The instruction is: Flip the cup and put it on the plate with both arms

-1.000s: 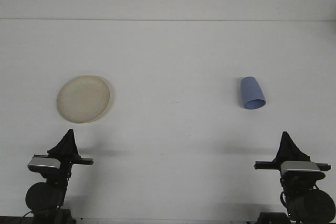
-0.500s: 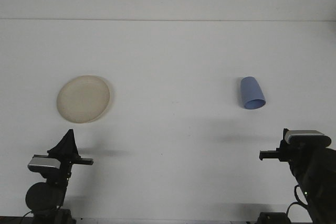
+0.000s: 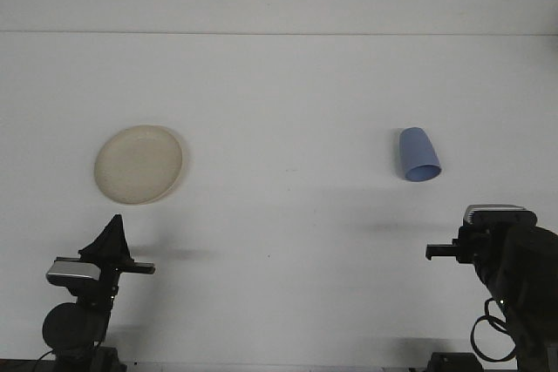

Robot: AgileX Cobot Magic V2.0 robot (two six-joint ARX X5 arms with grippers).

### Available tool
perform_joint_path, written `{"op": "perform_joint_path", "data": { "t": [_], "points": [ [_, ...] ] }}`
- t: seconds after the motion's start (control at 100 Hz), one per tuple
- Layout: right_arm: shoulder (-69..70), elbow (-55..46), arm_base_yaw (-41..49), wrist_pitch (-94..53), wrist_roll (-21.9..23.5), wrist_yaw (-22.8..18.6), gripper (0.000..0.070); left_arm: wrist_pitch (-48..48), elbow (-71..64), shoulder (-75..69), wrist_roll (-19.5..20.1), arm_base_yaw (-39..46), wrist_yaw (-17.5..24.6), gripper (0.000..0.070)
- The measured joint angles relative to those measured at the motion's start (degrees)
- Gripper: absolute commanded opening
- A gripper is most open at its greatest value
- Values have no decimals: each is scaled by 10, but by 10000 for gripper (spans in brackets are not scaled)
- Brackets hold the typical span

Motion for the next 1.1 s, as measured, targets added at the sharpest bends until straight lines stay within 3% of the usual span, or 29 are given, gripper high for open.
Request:
{"op": "perform_joint_path", "data": {
  "t": [0.19, 0.26, 0.65, 1.1],
  "points": [
    [0, 0, 0, -4, 0, 0, 360, 0, 0, 0, 0, 0, 0, 11],
    [0, 0, 0, -4, 0, 0, 439, 0, 0, 0, 0, 0, 0, 11],
    [6, 0, 0, 2, 0, 0, 443, 0, 0, 0, 0, 0, 0, 11],
    [143, 0, -2, 183, -6, -28, 443, 0, 0, 0, 0, 0, 0, 11]
  ]
}}
